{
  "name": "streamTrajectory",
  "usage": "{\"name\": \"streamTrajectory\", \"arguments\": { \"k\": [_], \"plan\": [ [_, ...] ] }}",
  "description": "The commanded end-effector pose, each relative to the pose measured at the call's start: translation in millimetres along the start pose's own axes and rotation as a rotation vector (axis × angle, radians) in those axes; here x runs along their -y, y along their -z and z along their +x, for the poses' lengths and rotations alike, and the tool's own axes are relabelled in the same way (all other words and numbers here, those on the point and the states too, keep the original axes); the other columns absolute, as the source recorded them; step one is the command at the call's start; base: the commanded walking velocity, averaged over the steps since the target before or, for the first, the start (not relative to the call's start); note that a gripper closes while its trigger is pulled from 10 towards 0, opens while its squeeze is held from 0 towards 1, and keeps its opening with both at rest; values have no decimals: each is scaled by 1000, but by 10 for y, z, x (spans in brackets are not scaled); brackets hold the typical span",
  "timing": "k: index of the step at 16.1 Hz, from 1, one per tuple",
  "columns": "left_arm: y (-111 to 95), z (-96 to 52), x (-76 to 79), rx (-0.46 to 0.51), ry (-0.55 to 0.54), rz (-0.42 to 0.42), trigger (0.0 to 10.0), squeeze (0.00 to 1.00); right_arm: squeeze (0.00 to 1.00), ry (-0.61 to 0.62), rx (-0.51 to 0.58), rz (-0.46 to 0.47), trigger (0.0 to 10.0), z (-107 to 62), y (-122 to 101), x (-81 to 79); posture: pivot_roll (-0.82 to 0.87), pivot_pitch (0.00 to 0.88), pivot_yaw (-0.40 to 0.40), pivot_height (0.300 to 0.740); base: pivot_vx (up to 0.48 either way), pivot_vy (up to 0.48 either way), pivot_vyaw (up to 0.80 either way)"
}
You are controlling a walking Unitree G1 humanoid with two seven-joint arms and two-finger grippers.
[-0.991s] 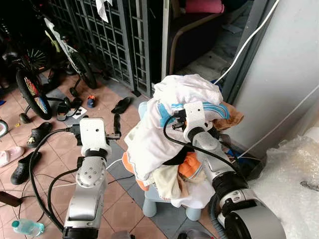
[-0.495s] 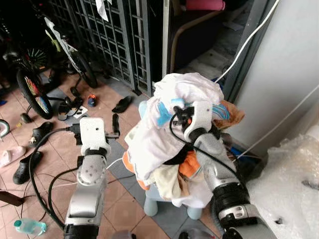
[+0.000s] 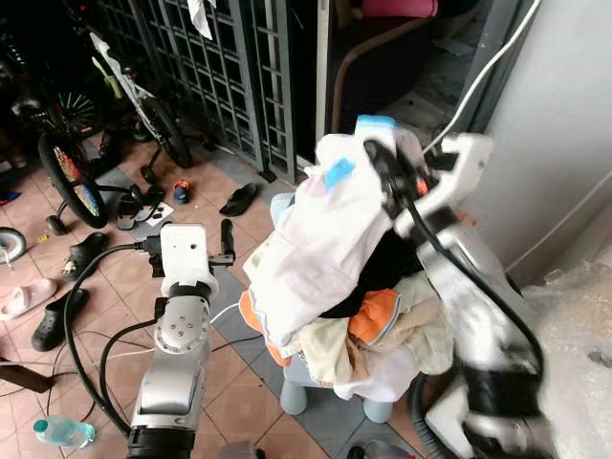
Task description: Clothes washing
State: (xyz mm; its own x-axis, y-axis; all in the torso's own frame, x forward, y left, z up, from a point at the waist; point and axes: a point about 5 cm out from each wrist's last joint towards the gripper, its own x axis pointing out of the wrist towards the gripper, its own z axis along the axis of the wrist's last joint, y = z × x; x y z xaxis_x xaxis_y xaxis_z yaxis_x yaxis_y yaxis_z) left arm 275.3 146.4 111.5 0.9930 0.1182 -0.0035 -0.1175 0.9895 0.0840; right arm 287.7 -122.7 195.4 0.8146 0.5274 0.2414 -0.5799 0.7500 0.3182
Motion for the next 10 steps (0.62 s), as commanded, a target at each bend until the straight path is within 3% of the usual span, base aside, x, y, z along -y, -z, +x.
{"name": "streamTrajectory", "arguments": {
  "k": [1, 2, 4, 6, 8, 10],
  "plan": [
    [-2, 7, -22, -2, -17, 4, 10000, 0, 0, -149, -22, 15, 0, -42, -32, -207, -25, 0, 65, 740, 0, 0, 0],
    [9, 5, -28, -10, -23, -3, 10000, 0, 0, -221, -94, 69, 0, -227, 22, -281, -33, 0, 66, 740, 0, 0, 0],
    [11, 15, -25, -13, -23, -7, 10000, 0, 0, -303, -263, 43, 0, -550, 187, -291, -42, 0, 69, 740, 0, 0, 0],
    [-2, 29, -5, -4, -8, -3, 10000, 0, 0, -314, -352, 9, 0, -674, 287, -232, -48, 0, 75, 740, 0, 0, 0],
    [-19, 41, 19, 5, -4, 10, 10000, 0, 0, -258, -387, -121, 0, -670, 345, -146, -47, 0, 78, 740, 0, 0, 0],
    [-36, 50, 24, 18, 6, 15, 10000, 0, 0, -72, -304, -378, 0, -459, 335, 13, -41, 0, 75, 740, 0, 0, 0]
  ]
}}
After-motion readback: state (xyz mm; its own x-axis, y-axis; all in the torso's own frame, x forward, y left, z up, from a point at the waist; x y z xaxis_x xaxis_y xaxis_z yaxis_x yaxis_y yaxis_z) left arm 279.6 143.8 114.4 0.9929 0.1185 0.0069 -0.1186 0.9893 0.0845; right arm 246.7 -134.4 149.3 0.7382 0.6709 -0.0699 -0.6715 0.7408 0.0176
